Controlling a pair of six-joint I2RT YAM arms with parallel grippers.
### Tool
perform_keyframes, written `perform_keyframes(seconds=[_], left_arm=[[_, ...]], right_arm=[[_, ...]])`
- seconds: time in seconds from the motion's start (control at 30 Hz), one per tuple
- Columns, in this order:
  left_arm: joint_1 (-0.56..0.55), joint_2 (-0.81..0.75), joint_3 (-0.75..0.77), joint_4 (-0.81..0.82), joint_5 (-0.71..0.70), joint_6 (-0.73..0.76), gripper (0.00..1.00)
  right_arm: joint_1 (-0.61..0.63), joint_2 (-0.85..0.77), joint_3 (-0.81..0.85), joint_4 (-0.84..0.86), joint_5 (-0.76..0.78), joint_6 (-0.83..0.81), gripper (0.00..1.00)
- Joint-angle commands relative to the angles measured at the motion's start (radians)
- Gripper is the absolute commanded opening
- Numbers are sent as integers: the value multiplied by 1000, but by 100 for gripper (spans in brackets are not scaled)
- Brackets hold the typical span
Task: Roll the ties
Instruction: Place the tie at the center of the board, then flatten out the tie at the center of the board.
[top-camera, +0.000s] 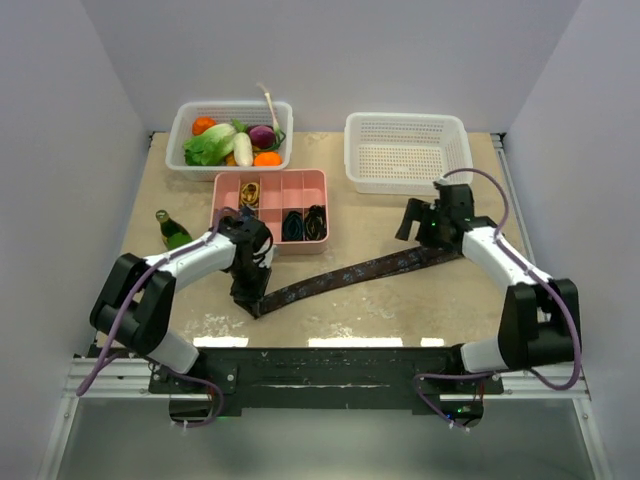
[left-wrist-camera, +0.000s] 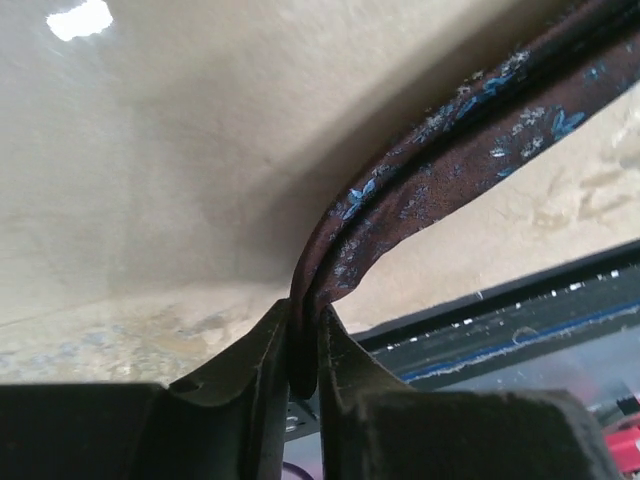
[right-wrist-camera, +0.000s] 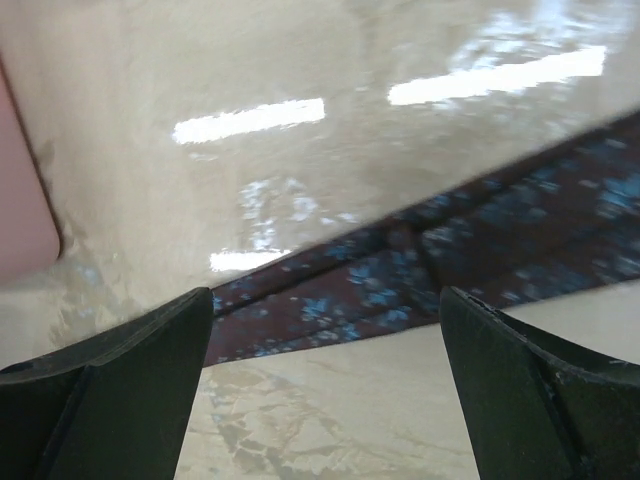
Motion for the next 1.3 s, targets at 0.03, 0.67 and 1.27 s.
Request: perform_keyframes(seconds=[0.03,0.67,1.27], left_arm=[[0,61,142,-72,-182,-21,27],[0,94,317,34,-279,-10,43],[-163,-6,167,68,-5,94,0]], right_arm=[[155,127,152,-55,54,-94,99],[371,433,302,-11,96,-143,98],[370,460,241,-158,101,-96,87]])
